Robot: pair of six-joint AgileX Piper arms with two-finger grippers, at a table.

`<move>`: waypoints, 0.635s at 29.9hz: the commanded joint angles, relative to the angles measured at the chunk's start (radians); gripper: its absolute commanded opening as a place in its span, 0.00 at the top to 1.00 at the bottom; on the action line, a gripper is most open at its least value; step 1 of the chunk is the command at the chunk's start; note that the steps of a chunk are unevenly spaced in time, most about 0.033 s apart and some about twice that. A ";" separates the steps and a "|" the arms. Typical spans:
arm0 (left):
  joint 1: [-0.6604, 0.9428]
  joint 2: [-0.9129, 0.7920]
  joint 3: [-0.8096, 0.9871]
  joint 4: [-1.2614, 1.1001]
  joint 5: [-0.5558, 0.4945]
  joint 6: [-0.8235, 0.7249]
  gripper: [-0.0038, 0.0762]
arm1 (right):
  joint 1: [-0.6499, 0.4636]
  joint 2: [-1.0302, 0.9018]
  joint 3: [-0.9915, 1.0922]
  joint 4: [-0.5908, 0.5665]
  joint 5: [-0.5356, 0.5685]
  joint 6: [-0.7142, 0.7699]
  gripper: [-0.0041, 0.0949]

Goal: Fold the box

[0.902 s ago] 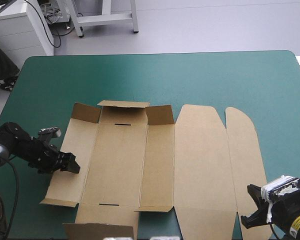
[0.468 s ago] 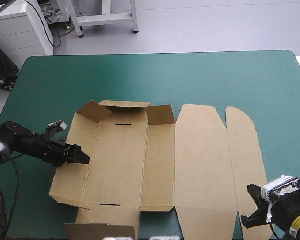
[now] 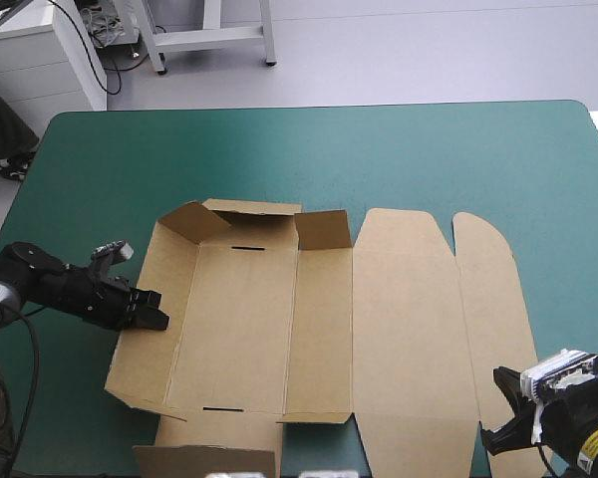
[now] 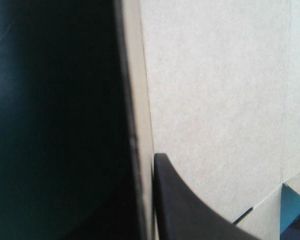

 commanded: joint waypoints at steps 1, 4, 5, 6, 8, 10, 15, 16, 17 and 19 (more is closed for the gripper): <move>-0.014 -0.028 -0.057 0.028 0.074 -0.004 0.96 | -0.004 0.008 -0.025 -0.021 -0.070 -0.009 0.98; -0.063 -0.028 -0.123 0.084 0.041 -0.007 0.96 | -0.004 0.008 -0.025 -0.021 -0.070 -0.009 0.98; -0.083 -0.028 -0.153 0.100 0.029 -0.007 0.96 | -0.004 0.008 -0.025 -0.021 -0.070 -0.009 0.98; -0.111 -0.028 -0.187 0.115 0.017 -0.007 0.96 | -0.004 0.008 -0.025 -0.021 -0.070 -0.009 0.98; -0.179 -0.028 -0.253 0.153 -0.014 -0.014 0.96 | -0.004 0.008 -0.025 -0.021 -0.070 -0.009 0.98; -0.257 -0.028 -0.330 0.207 -0.065 -0.028 0.96 | -0.004 0.008 -0.025 -0.021 -0.070 -0.009 0.98; -0.446 -0.015 -0.497 0.415 -0.164 -0.049 0.96 | -0.004 0.008 -0.025 -0.021 -0.070 -0.009 0.98; -0.487 -0.006 -0.536 0.472 -0.172 -0.051 0.96 | -0.004 0.008 -0.025 -0.021 -0.070 -0.009 0.98; -0.527 0.003 -0.567 0.529 -0.177 -0.054 0.96 | -0.004 0.008 -0.025 -0.021 -0.070 -0.009 0.98; -0.595 0.021 -0.612 0.623 -0.190 -0.063 0.96 | -0.004 0.008 -0.025 -0.021 -0.070 -0.009 0.98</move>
